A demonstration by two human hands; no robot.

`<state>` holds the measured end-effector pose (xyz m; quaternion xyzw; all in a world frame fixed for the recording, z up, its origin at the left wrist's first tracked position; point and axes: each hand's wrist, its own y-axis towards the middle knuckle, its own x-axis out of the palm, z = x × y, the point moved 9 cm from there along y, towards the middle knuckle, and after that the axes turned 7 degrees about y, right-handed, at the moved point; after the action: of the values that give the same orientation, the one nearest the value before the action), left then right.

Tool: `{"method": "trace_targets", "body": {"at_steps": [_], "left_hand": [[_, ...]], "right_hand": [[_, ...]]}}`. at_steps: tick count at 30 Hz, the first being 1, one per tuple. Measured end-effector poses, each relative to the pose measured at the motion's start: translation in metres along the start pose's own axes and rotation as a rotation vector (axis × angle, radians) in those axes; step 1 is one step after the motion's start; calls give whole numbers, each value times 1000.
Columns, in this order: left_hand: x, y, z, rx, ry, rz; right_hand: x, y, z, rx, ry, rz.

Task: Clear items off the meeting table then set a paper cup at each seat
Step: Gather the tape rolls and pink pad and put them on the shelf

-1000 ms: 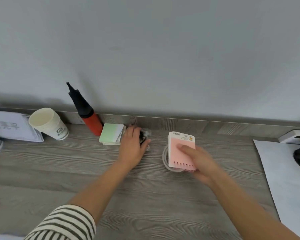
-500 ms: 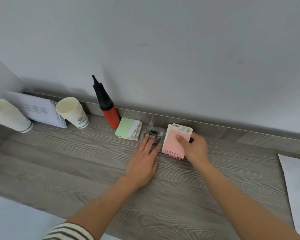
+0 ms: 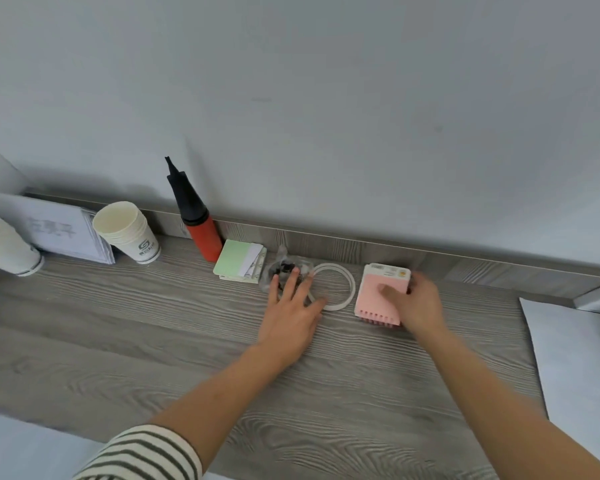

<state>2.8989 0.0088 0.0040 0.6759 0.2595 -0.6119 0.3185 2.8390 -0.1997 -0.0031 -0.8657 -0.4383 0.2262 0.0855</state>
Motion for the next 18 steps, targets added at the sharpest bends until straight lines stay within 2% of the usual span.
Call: {"method": "trace_targets", "body": {"at_steps": [4,8,10,14,18], "left_hand": [[-4,5,-6,-11,-27,14],[-4,7,-9,-41,-53,35],[-4,8,-9,-36,-42,46],[-10,13,-9,-5,-46,118],[-12,19,-14,-50,-129,90]], "right_hand": [[9,-14,-12,-228,-353,-47],[24,-34,12,-307,-713,-202],[30,-39,15,-376,-841,-187],[36,-41,5,-439,-868,-83],[42,-38,6,-438,-891,-138]]}}
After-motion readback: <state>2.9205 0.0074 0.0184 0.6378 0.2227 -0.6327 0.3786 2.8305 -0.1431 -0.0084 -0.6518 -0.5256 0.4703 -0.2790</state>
